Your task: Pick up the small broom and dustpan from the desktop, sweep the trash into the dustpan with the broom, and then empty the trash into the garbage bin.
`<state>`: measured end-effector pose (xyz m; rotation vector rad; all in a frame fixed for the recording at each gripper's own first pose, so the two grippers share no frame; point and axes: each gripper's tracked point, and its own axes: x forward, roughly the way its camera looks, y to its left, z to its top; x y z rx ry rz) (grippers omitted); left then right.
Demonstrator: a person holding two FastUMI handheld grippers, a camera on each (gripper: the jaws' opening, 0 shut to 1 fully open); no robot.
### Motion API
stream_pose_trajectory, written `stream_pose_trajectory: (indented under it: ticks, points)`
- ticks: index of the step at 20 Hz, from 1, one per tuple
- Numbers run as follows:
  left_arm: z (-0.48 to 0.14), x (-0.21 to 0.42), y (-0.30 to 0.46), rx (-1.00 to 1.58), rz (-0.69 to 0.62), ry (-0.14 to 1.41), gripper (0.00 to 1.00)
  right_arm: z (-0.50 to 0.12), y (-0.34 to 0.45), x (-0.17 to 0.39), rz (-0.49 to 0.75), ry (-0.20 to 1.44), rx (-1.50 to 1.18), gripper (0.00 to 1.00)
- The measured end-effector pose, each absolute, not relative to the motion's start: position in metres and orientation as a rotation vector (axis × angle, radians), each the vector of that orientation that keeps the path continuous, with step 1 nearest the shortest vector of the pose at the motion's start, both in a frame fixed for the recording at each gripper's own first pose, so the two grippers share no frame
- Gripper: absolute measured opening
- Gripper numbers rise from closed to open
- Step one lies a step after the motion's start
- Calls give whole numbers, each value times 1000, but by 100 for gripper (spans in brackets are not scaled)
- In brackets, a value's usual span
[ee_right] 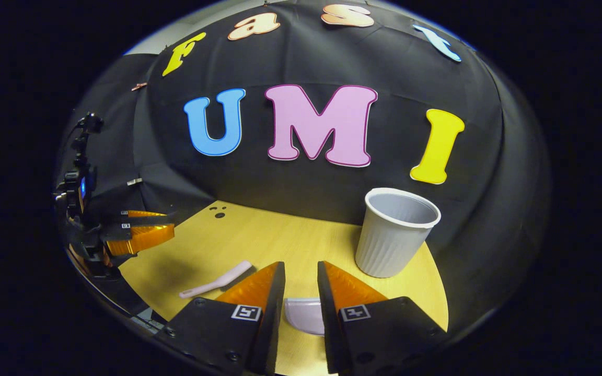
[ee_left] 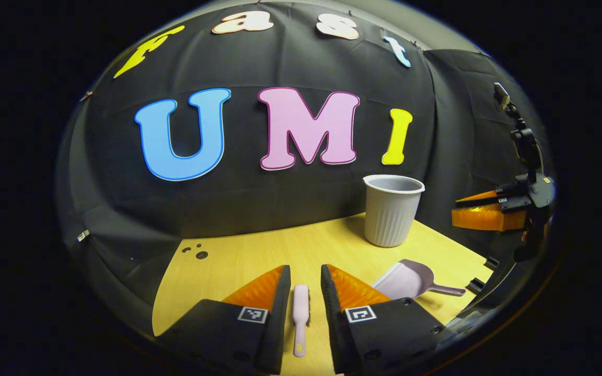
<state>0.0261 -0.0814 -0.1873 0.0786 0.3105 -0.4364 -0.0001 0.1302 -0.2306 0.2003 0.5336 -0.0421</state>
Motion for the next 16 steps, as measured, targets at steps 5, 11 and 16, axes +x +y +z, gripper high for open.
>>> stream_pose_trajectory:
  ticks: [5, 11, 16]
  points:
    - [-203, 17, -83, 47, -337, 343, 39, -238, 132, -7, 40, 530, 167, 40]
    - [-212, 8, -90, 47, -206, 352, 39, -264, 121, -26, 123, 580, 218, 39]
    - [-217, -3, -100, 59, -149, 367, 39, -275, 112, -34, 183, 567, 227, 39]
